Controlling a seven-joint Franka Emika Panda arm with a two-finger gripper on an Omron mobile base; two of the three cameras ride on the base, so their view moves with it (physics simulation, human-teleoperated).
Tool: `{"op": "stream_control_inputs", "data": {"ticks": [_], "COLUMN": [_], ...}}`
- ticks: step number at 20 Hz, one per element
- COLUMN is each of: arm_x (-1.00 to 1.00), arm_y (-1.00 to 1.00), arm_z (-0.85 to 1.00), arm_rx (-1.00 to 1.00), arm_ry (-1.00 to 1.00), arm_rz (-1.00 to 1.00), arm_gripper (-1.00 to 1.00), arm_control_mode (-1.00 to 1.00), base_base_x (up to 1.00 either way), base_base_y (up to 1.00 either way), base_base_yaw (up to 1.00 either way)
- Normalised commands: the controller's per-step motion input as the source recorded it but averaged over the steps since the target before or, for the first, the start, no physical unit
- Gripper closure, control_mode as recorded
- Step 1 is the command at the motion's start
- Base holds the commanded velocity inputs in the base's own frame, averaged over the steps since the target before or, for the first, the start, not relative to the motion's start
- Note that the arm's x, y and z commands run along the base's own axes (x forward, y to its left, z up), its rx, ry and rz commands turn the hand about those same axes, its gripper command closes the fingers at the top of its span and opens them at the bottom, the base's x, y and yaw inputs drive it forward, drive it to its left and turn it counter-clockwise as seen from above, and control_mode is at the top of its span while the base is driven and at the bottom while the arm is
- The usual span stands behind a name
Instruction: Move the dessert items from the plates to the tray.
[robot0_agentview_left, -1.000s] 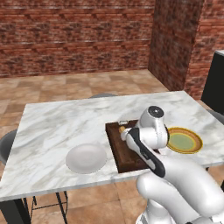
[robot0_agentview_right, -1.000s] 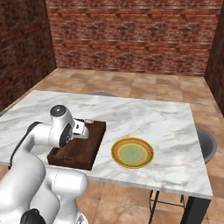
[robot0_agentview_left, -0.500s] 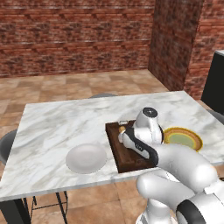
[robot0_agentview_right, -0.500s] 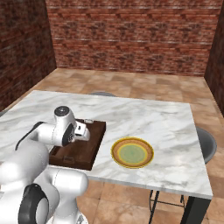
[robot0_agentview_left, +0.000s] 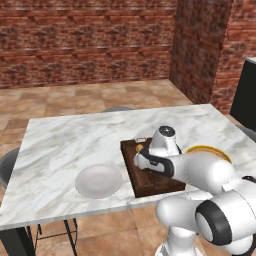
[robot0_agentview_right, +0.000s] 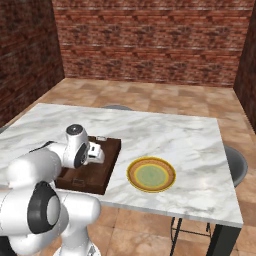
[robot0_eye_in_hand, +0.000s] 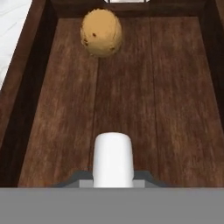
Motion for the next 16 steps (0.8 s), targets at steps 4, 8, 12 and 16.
{"op": "stream_control_inputs", "data": {"ticks": [4,8,12,16], "arm_x": [0.00,0.00,0.00,0.00], "arm_y": [-0.01,-0.02,-0.02,-0.01], "arm_z": [-0.42,-0.41,-0.41,-0.40], "arm_rx": [0.00,0.00,0.00,0.00], "arm_ry": [-0.02,-0.02,-0.02,-0.03], "arm_rz": [0.00,0.00,0.00,0.00], "arm_gripper": [1.00,1.00,1.00,1.00], "arm_control_mode": [-1.00,-1.00,-1.00,-1.00], "base_base_x": [0.00,0.00,0.00,0.00], "base_base_y": [0.00,0.00,0.00,0.00], "base_base_yaw": [0.00,0.00,0.00,0.00]}}
